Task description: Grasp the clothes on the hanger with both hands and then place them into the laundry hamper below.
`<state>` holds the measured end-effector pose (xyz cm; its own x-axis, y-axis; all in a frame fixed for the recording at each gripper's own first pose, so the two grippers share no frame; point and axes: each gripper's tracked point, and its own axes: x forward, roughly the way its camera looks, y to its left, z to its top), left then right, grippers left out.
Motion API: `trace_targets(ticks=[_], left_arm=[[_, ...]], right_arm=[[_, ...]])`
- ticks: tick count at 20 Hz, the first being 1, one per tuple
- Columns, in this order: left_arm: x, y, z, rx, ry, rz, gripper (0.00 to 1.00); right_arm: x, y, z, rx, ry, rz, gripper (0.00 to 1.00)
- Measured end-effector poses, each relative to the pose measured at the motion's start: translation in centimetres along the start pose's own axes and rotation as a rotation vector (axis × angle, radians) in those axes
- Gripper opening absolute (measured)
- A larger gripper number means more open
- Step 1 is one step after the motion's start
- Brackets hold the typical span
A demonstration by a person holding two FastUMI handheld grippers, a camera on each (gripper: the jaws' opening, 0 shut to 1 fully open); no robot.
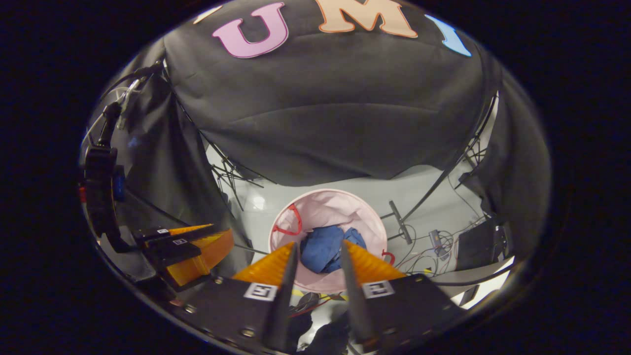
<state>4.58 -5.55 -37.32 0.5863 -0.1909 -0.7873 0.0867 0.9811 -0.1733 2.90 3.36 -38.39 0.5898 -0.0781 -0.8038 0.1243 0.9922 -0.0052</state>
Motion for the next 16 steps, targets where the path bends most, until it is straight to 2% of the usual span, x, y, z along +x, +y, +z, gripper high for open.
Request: trace_targets(ticks=[1,2,4,5,6,7,8,9,10,11,12,16], left_arm=[[-0.5,0.1,0.1,-0.008,-0.004,0.01,0.47],[-1.1,0.1,0.1,-0.017,-0.009,0.005,0.51],[-2.0,0.1,0.9,-0.034,-0.064,-0.003,0.57],[-2.4,-0.1,1.6,-0.038,-0.104,-0.014,0.7],[-2.9,0.0,1.6,-0.026,-0.105,-0.004,0.84],[-3.5,0.2,1.7,-0.013,-0.107,-0.007,0.82],[-4.2,0.2,1.5,-0.01,-0.116,-0.008,0.88],[-4.8,0.3,2.1,-0.009,-0.139,-0.011,0.88],[-5.3,0.4,2.5,-0.004,-0.156,-0.008,0.95],[-6.2,0.7,3.1,0.0,-0.184,-0.004,0.95],[-6.9,0.7,3.8,0.007,-0.205,-0.002,0.95],[-10.0,1.3,6.3,0.032,-0.291,0.013,0.97]], right_arm=[[-0.5,0.0,0.2,-0.011,-0.014,-0.003,0.62],[-0.8,0.1,0.5,-0.017,-0.023,-0.005,0.78],[-1.5,0.1,0.7,-0.019,-0.037,-0.01,0.93],[-2.0,-0.2,0.8,-0.022,-0.049,-0.023,0.96],[-2.5,-0.6,1.0,-0.026,-0.064,-0.037,0.96],[-3.1,-0.7,1.3,-0.028,-0.081,-0.046,0.96],[-3.8,-0.5,2.0,-0.032,-0.109,-0.049,1.0],[-4.6,-0.2,2.8,-0.038,-0.14,-0.051,1.0],[-5.4,0.1,3.7,-0.047,-0.169,-0.053,1.0],[-6.0,0.0,4.1,-0.051,-0.197,-0.054,0.96],[-6.5,0.3,4.9,-0.054,-0.222,-0.049,1.0],[-8.9,1.5,7.1,-0.052,-0.305,-0.029,1.0]])
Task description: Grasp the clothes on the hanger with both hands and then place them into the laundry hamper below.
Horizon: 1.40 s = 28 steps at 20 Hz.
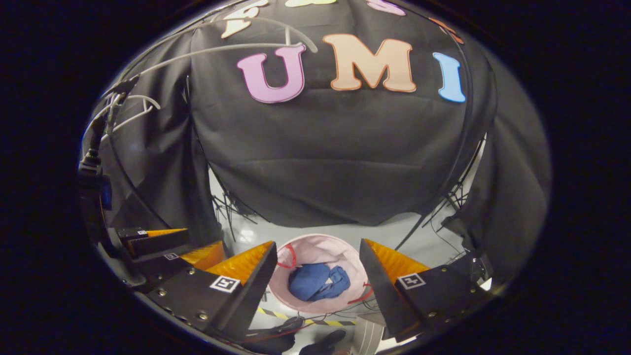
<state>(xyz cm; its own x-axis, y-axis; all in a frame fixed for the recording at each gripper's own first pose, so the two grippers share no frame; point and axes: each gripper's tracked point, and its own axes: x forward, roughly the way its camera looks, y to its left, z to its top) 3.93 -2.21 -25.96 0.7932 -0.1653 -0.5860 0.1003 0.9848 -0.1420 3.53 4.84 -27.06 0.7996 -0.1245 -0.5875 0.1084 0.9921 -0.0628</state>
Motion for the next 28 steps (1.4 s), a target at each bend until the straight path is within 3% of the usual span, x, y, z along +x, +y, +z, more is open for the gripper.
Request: trace_targets(ticks=[5,9,11,12,18,28], left_arm=[[-2.5,0.8,3.9,0.026,-0.103,0.023,0.98],[-5.8,1.0,7.8,0.075,-0.237,0.047,0.96],[-6.8,0.1,9.1,0.074,-0.281,0.043,0.97],[-8.2,-0.2,9.5,0.074,-0.295,0.044,0.96],[-14.2,-1.1,12.5,0.059,-0.405,0.053,0.96],[-21.6,-1.6,17.9,0.074,-0.622,0.072,0.96]], right_arm=[[-1.9,0.0,3.3,0.013,-0.098,-0.004,0.96],[-4.1,-0.9,6.5,0.031,-0.187,-0.013,1.0],[-4.9,-1.7,7.7,0.03,-0.227,-0.033,0.96],[-5.3,-1.8,8.3,0.035,-0.242,-0.036,1.0],[-9.2,-4.4,11.0,0.01,-0.331,-0.06,1.0],[-16.3,-4.3,17.0,0.07,-0.521,-0.024,0.97]])
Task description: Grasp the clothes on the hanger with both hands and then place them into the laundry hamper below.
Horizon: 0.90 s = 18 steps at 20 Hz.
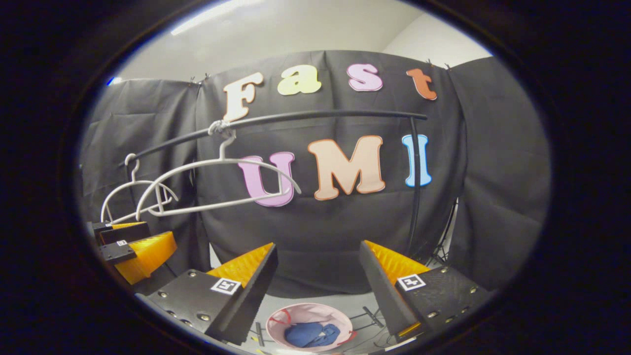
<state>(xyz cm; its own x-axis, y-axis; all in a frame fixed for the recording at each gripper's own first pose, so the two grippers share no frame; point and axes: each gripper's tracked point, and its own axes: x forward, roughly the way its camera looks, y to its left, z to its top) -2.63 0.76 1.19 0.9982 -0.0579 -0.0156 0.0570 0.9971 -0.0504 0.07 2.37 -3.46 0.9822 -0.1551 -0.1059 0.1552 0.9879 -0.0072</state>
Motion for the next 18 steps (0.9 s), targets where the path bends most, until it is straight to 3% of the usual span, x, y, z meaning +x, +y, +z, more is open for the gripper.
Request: trace_targets(ticks=[7,12,13,17,18], left_arm=[[-1.1,0.0,3.8,0.014,-0.111,0.023,0.95],[-0.2,-1.4,2.3,0.026,-0.082,0.015,0.95],[0.0,-1.7,2.0,0.03,-0.069,0.013,0.95],[0.8,-2.5,1.1,0.03,-0.05,0.025,0.94],[1.1,-2.7,0.8,0.027,-0.052,0.028,0.95]], right_arm=[[-1.3,-1.5,3.2,-0.001,-0.094,-0.001,1.0],[-1.5,-2.8,5.2,-0.054,-0.157,-0.014,0.99],[-1.3,-3.1,5.1,-0.054,-0.154,-0.019,0.94],[-1.0,-4.7,5.0,-0.082,-0.154,-0.037,0.99],[-1.0,-5.1,4.9,-0.089,-0.152,-0.039,0.94]])
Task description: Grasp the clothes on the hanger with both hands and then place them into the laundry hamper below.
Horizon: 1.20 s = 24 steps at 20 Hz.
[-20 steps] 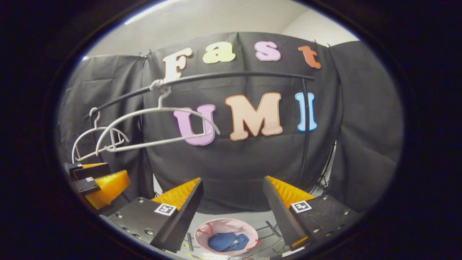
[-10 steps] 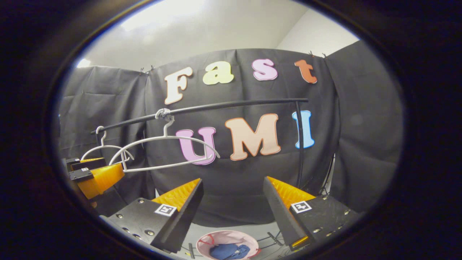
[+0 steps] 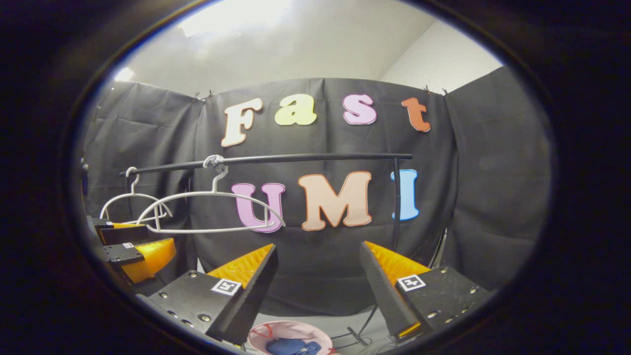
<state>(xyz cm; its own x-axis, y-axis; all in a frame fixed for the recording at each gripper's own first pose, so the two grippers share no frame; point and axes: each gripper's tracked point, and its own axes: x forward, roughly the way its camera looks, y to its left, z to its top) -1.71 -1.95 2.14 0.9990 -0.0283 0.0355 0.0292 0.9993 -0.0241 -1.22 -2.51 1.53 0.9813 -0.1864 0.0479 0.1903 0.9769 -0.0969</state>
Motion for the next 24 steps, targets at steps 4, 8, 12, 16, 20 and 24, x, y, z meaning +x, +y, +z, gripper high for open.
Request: trace_targets(ticks=[4,8,12,16,20,24], left_arm=[[0.7,-2.1,-0.5,-0.023,0.025,-0.034,0.95],[0.8,-3.2,1.1,0.0,-0.023,-0.03,0.94],[0.4,-5.7,2.1,-0.02,-0.041,-0.063,0.94],[-0.4,-6.7,5.6,-0.036,-0.206,-0.035,0.94],[-1.3,-9.8,4.0,0.0,-0.169,-0.074,0.94],[-2.6,-11.6,4.6,-0.023,-0.223,-0.078,0.98]], right_arm=[[0.0,-1.0,0.2,-0.025,-0.01,0.004,0.95],[-0.2,-1.8,0.1,-0.01,-0.022,0.021,1.0],[-1.0,-3.3,0.2,-0.003,-0.028,0.018,1.0],[-2.1,-5.1,0.5,0.008,-0.055,0.004,1.0],[-3.0,-6.3,-0.1,0.031,-0.043,0.014,0.99],[-4.3,-8.1,0.1,0.041,-0.067,0.01,1.0]])
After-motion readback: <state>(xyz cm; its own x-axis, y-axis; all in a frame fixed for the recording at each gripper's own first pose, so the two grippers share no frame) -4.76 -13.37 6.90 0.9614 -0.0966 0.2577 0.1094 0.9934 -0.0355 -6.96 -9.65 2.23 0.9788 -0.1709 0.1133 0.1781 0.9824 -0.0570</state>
